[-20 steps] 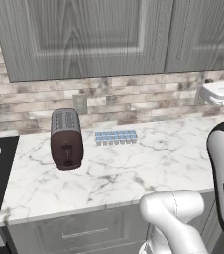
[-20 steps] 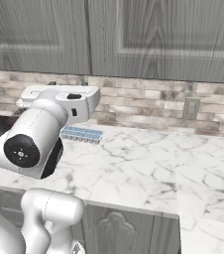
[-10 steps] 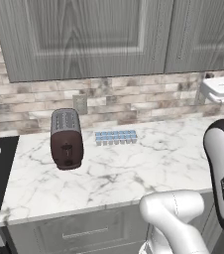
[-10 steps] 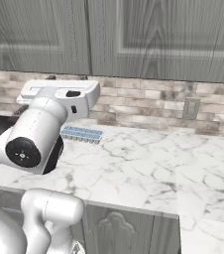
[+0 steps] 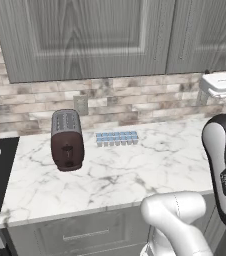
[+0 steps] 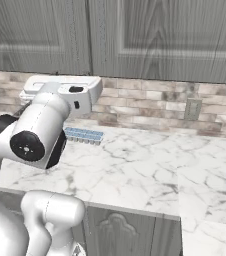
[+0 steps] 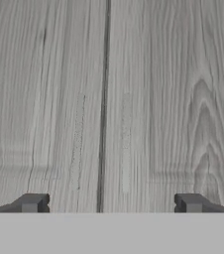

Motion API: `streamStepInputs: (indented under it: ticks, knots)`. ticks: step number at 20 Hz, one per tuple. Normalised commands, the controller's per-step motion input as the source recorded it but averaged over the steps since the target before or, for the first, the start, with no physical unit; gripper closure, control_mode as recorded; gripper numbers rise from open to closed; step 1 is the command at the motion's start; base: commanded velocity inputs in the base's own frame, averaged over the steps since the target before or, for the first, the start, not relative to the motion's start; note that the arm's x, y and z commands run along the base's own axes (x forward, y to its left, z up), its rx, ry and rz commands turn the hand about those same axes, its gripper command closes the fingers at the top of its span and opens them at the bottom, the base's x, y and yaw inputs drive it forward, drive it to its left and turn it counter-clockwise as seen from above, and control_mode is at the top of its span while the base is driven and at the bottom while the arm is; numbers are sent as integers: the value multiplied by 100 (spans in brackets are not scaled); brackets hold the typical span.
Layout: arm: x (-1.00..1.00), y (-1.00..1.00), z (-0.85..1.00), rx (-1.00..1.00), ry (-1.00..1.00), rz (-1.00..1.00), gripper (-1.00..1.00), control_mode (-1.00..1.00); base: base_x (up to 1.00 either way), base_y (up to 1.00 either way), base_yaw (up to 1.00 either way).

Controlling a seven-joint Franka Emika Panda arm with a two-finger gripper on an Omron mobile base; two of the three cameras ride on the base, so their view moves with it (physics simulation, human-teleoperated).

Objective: Pick the spray and sponge from the cabinet and place them on the counter.

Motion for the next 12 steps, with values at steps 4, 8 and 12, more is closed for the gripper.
streamStepInputs:
  ticks: [4, 8, 12]
  knots:
    - [20, 0, 4, 4, 0, 0, -100, -100, 0, 0, 0]
    - [20, 0, 2, 4, 0, 0, -100, -100, 0, 0, 0]
    - [28, 0, 2, 1, 0, 0, -100, -100, 0, 0, 0]
